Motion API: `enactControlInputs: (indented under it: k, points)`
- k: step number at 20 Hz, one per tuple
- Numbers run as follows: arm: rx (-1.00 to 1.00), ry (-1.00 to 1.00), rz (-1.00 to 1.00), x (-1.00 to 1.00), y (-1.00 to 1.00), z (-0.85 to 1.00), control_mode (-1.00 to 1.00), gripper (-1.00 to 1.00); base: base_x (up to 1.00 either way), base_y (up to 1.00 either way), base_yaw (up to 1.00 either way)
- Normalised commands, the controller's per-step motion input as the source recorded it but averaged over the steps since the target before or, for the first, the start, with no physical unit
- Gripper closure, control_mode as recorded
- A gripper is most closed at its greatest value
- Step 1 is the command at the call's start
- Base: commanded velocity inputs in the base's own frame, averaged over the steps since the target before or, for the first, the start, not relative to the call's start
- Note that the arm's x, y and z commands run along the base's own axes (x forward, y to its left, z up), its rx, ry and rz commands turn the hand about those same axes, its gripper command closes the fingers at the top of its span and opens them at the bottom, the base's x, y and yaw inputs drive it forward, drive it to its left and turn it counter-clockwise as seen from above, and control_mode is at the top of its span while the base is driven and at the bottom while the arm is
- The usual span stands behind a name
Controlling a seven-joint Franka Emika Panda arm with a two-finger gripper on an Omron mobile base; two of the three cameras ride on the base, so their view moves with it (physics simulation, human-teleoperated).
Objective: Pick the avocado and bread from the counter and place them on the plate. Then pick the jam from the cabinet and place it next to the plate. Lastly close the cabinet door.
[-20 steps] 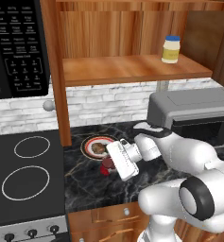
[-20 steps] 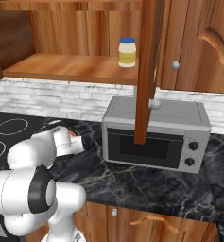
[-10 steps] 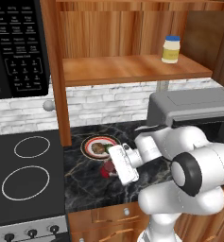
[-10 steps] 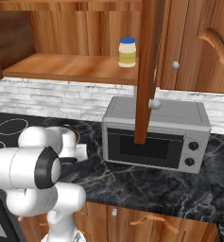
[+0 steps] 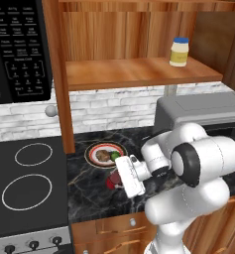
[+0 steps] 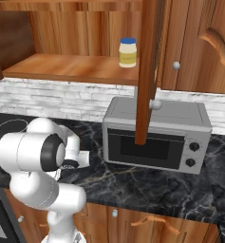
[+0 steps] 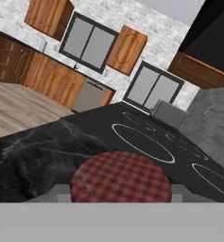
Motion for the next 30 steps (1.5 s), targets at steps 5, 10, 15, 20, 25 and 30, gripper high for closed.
enactControlInputs:
  k: [5,10,15,20,25,30]
  points:
    - [0.03,-0.02,-0.08,-0.01,0.11,-0.34,-1.00,1.00,0.00,0.00,0.00]
    - [0.00,-0.01,-0.10,-0.02,0.21,-0.47,-1.00,1.00,0.00,0.00,0.00]
    - [0.00,-0.01,-0.11,-0.02,0.28,-0.51,-1.00,1.00,0.00,0.00,0.00]
    - [0.00,-0.02,-0.11,-0.08,0.17,-0.50,-1.00,-1.00,0.00,0.00,0.00]
    - [0.02,-0.14,-0.09,-0.21,0.00,-0.10,-1.00,-1.00,0.00,0.00,0.00]
    - [0.07,-0.21,-0.04,-0.12,0.00,0.01,-1.00,-1.00,0.00,0.00,0.00]
